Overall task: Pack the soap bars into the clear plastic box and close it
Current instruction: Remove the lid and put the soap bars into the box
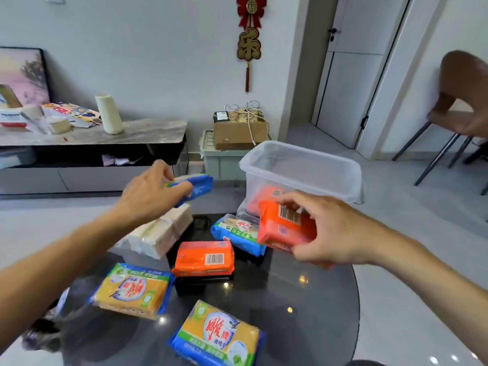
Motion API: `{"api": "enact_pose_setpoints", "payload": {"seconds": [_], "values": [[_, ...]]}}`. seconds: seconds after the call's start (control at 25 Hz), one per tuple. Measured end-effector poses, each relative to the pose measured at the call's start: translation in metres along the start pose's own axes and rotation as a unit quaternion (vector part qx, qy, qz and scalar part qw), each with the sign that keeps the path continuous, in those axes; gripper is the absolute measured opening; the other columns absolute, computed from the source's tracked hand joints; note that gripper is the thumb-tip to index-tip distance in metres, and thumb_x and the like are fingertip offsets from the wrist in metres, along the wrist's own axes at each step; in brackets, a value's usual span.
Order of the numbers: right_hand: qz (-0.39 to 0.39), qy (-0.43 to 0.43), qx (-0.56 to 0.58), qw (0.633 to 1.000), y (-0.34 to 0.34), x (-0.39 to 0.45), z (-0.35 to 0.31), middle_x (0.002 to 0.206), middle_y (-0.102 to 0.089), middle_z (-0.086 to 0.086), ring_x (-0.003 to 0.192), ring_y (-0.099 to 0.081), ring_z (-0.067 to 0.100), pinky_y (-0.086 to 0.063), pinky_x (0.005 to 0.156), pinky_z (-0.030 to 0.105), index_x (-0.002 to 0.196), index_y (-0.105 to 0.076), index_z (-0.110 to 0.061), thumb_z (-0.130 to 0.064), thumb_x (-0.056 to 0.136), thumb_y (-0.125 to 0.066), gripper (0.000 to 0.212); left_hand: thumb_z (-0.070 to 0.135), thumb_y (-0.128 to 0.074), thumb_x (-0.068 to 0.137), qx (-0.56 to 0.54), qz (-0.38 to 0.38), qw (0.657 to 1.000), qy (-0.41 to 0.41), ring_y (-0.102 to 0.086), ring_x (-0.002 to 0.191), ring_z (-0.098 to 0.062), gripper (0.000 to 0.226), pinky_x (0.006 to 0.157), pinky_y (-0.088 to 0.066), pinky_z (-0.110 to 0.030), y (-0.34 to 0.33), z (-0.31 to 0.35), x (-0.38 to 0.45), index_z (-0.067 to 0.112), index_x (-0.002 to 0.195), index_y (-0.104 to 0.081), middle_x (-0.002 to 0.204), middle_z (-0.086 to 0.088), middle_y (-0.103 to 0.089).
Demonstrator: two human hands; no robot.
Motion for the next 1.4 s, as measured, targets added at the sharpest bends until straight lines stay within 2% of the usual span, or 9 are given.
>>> {"api": "enact_pose_setpoints", "payload": {"seconds": [0.2,0.36,0.56,0.76,0.88,1.0,1.2,1.32,1.4], "values": [[0.033,0.044,-0.122,0.991,0.099,0.06,0.035,0.106,-0.057,-0.014,0.091,-0.054,0.007,-0.045,0.073,0.031,0.12,-0.043,-0.044,-0.038,0.054,-0.073,0.073,0.058,-0.051,0.067,-0.155,-0.021,0.987,-0.045,-0.06,0.085,-0.027,0.042,0.072,-0.046,-0.039,0.011,0.102,0.05,0.036,0.103,-0.048,0.096,-0.006,-0.064],[-0.089,0.015,-0.312,0.946,0.081,0.119,0.093,0.106,-0.06,-0.007,0.093,-0.054,0.024,-0.042,0.084,0.043,0.118,-0.042,-0.046,-0.027,0.065,-0.069,0.062,0.044,-0.052,0.076,-0.028,-0.089,0.991,-0.092,-0.053,0.104,-0.033,0.047,0.078,-0.042,-0.037,-0.057,0.182,0.104,0.031,0.121,-0.046,0.119,-0.014,-0.058],[-0.181,-0.023,-0.356,0.917,0.04,0.131,0.153,0.099,-0.052,-0.006,0.08,-0.051,0.017,-0.042,0.065,0.033,0.116,-0.046,-0.048,-0.033,0.07,-0.069,0.053,0.04,-0.049,0.086,0.183,-0.172,0.957,-0.145,-0.047,0.118,-0.036,0.043,0.078,-0.036,-0.034,-0.157,0.203,0.12,0.021,0.124,-0.048,0.126,-0.018,-0.057],[-0.326,-0.122,-0.176,0.921,-0.018,0.121,0.179,0.08,-0.063,-0.014,0.078,-0.06,0.018,-0.051,0.058,0.025,0.089,-0.064,-0.043,-0.026,0.082,-0.068,0.019,0.036,-0.056,0.091,0.36,-0.305,0.868,-0.158,-0.053,0.096,-0.029,0.019,0.086,-0.043,-0.035,-0.205,0.193,0.122,0.018,0.1,-0.058,0.112,-0.01,-0.061],[-0.281,-0.135,-0.119,0.943,-0.008,0.126,0.179,0.082,-0.07,-0.011,0.085,-0.067,0.023,-0.058,0.076,0.037,0.08,-0.071,-0.038,-0.013,0.078,-0.064,0.027,0.027,-0.059,0.09,0.362,-0.272,0.87,-0.196,-0.049,0.083,-0.023,0.011,0.073,-0.041,-0.031,-0.202,0.194,0.123,0.017,0.092,-0.056,0.096,-0.006,-0.057],[-0.208,-0.122,-0.109,0.964,0.002,0.121,0.172,0.09,-0.065,-0.018,0.094,-0.062,0.018,-0.054,0.086,0.038,0.092,-0.068,-0.038,-0.011,0.078,-0.057,0.033,0.033,-0.067,0.083,0.249,-0.2,0.926,-0.2,-0.059,0.084,-0.024,0.02,0.073,-0.05,-0.031,-0.176,0.187,0.118,0.015,0.092,-0.065,0.097,-0.007,-0.067],[0.09,-0.032,-0.063,0.993,0.06,0.095,0.114,0.086,-0.068,-0.013,0.076,-0.061,-0.006,-0.04,0.064,0.008,0.095,-0.072,-0.029,-0.005,0.079,-0.061,0.031,0.027,-0.055,0.076,-0.024,0.037,0.966,-0.255,-0.065,0.071,-0.02,0.019,0.065,-0.053,-0.034,-0.045,0.149,0.073,0.02,0.083,-0.071,0.076,0.002,-0.07],[0.223,0.016,-0.004,0.975,0.065,0.066,0.053,0.073,-0.068,-0.013,0.065,-0.059,-0.008,-0.038,0.054,0.009,0.08,-0.073,-0.029,-0.008,0.075,-0.061,0.025,0.028,-0.057,0.077,0.046,-0.013,0.98,-0.196,-0.066,0.078,-0.022,0.019,0.07,-0.051,-0.033,-0.018,0.065,0.034,0.022,0.09,-0.07,0.081,0.003,-0.07],[0.202,0.082,0.049,0.975,0.029,0.059,0.001,0.073,-0.067,-0.017,0.069,-0.06,-0.004,-0.043,0.059,0.011,0.08,-0.072,-0.027,-0.012,0.075,-0.06,0.02,0.036,-0.061,0.08,0.179,-0.088,0.972,-0.127,-0.064,0.092,-0.026,0.025,0.078,-0.05,-0.037,-0.028,0.004,0.003,0.025,0.102,-0.068,0.098,0.0,-0.07]]}}
Point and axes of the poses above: each hand's wrist, its own x-axis towards the middle knuckle, its own y-axis out of the back of the hand, z = x × y, the point moved 7 cm from there along x, towards the middle knuckle
